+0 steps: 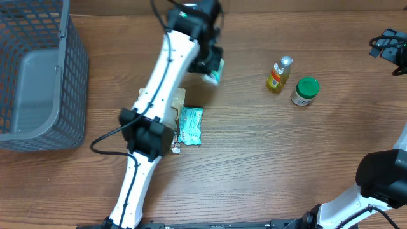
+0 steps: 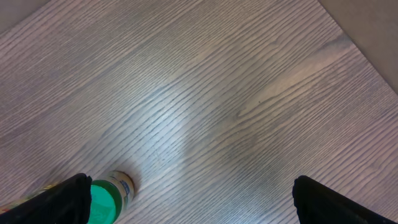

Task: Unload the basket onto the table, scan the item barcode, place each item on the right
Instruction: 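Carry the Kleenex pack right toward the green-lidded jar, then lower the Kleenex pack beside the jar and open the left gripper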

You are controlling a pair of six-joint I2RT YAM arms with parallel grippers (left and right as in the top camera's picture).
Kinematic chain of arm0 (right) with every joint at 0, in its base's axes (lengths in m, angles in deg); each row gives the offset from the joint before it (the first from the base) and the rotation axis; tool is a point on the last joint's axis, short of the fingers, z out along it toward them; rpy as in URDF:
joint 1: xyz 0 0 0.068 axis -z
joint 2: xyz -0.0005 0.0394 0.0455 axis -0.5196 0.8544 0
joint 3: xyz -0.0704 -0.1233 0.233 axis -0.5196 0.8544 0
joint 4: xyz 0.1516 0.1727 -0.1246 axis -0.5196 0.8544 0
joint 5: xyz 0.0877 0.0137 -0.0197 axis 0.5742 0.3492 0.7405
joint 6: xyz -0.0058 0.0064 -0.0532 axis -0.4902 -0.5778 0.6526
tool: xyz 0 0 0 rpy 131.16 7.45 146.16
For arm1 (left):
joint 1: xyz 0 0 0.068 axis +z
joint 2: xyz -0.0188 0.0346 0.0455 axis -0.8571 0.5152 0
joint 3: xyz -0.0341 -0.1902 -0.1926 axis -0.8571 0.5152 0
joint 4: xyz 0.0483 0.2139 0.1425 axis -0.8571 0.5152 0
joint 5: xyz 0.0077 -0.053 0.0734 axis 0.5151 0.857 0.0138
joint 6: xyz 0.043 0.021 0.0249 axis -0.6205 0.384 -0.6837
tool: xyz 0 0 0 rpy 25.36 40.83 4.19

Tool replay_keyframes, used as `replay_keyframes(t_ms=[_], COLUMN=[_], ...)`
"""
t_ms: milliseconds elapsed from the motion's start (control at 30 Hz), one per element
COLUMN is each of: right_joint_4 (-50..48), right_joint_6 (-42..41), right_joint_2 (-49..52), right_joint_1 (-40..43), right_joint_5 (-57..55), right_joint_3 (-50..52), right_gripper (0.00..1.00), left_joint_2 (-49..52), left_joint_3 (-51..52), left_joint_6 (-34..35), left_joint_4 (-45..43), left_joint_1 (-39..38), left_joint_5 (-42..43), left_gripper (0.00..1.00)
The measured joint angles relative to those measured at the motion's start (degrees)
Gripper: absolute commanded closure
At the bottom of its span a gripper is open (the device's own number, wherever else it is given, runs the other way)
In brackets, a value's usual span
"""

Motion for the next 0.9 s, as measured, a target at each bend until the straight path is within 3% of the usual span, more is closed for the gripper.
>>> replay_keyframes(t_ms=[200,533,900], right_joint_4=[0.00,0.02,0.00], right_joint_6=[0.02,-0.02,-0.02], right_joint_2=[0.00,0.00,0.00], right_joint_1=[0.00,0.00,0.00], right_joint_5=[0.00,-0.02,0.00], right_joint_3=[0.00,0.00,0.00], right_gripper=[0.00,0.00,0.00], left_joint_2=[1.11,1.11,1.11], left_joint_3=[5.79,9.84,16.61], left_joint_6=[7.34,25.03,37.90], left_joint_4=[-1.49,-12.39,-25.97], left_joint_1=[-7.89,-19.47,-25.83], left_joint_5=[3.93,6.10,4.52], left_gripper=[0.96,0.91,0.93])
